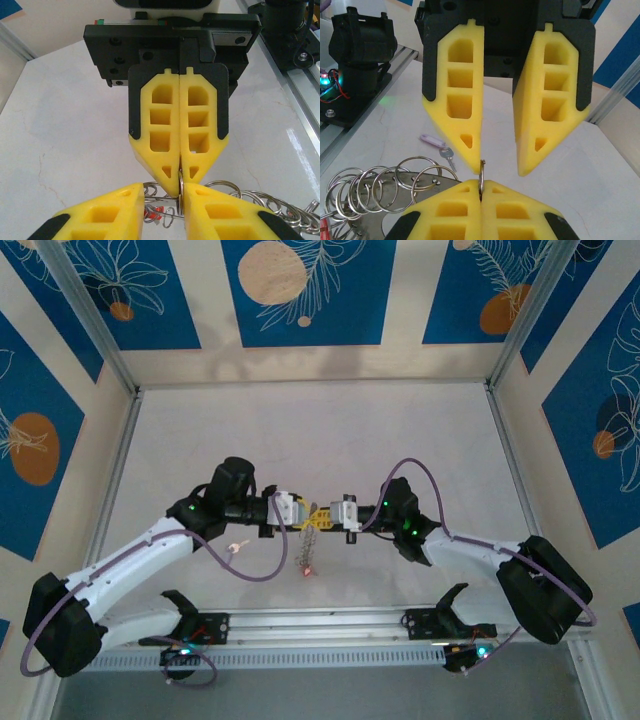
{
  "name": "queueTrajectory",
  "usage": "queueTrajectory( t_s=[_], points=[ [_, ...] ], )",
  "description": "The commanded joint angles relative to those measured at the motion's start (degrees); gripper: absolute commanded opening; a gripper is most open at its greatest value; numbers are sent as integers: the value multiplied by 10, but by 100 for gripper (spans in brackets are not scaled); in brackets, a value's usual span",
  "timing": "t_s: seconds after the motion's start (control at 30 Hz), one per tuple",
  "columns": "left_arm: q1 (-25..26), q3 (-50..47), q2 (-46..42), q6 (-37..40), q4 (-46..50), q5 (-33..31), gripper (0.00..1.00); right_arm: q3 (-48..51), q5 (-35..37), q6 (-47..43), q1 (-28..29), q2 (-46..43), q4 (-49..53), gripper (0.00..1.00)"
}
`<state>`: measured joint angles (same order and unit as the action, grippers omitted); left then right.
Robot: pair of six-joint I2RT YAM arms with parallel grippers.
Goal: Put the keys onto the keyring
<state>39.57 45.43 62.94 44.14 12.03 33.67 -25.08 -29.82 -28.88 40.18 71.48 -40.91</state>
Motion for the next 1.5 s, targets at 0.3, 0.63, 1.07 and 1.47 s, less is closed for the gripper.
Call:
queueTrajectory(
  t_s=[0.3, 0.63, 1.07, 1.47],
  points=[
    [5, -2, 9, 44, 26, 10, 28, -18, -1, 13, -1, 2, -35, 0],
    [5, -4, 12, 46, 12, 4, 19, -17, 0, 22, -2, 2, -45, 0],
    [5, -5, 14, 51, 9, 6, 18, -17, 3, 34, -5, 2, -55, 0],
    [7, -4, 5, 19, -29, -22, 0, 8, 27, 35, -8, 0, -57, 21]
  ],
)
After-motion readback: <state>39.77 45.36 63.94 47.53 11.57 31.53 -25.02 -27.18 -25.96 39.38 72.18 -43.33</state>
